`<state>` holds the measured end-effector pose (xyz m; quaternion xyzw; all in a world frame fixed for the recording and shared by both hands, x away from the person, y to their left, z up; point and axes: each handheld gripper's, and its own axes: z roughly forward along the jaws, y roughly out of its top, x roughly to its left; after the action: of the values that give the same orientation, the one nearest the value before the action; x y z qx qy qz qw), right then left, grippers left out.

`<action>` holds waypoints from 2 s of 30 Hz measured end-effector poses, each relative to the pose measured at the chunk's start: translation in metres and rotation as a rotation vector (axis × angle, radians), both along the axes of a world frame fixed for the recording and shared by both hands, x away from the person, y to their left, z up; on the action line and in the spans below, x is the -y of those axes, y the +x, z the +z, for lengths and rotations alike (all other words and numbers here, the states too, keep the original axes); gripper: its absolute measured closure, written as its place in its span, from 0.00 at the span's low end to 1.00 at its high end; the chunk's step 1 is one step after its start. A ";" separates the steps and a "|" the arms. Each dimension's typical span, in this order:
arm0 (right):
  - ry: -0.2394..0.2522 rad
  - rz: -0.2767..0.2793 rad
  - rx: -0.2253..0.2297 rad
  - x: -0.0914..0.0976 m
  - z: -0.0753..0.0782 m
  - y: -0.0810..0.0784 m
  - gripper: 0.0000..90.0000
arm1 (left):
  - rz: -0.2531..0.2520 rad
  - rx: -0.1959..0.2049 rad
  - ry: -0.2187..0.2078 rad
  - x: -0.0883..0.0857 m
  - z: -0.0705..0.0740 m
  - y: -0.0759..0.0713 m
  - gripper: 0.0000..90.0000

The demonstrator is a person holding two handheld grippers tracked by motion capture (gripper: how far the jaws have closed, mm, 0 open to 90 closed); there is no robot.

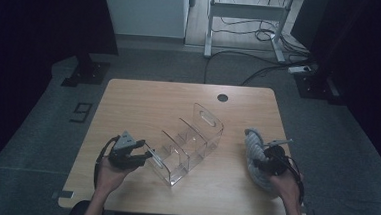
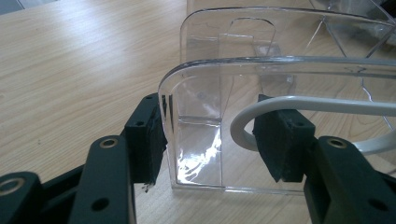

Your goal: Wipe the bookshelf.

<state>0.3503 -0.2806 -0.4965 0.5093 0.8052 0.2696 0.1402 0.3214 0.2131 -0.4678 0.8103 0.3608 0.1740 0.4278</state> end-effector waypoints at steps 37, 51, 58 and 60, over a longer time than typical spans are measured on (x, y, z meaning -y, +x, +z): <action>0.118 0.168 0.087 -0.073 0.044 0.025 0.70 | -0.037 -0.009 0.006 -0.007 0.001 -0.004 0.50; 0.099 0.235 0.114 -0.095 0.037 0.030 0.70 | -0.038 -0.008 0.011 -0.005 0.002 -0.005 0.50; 0.094 0.261 0.114 -0.103 0.037 0.026 0.70 | -0.031 -0.005 0.013 -0.004 0.002 -0.005 0.50; 0.090 0.265 0.116 -0.105 0.037 0.024 0.70 | -0.029 -0.003 0.012 -0.004 0.002 -0.005 0.50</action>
<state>0.3747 -0.1752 -0.4592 0.3877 0.8431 0.3506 0.1266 0.3163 0.2167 -0.4663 0.8184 0.3486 0.1687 0.4246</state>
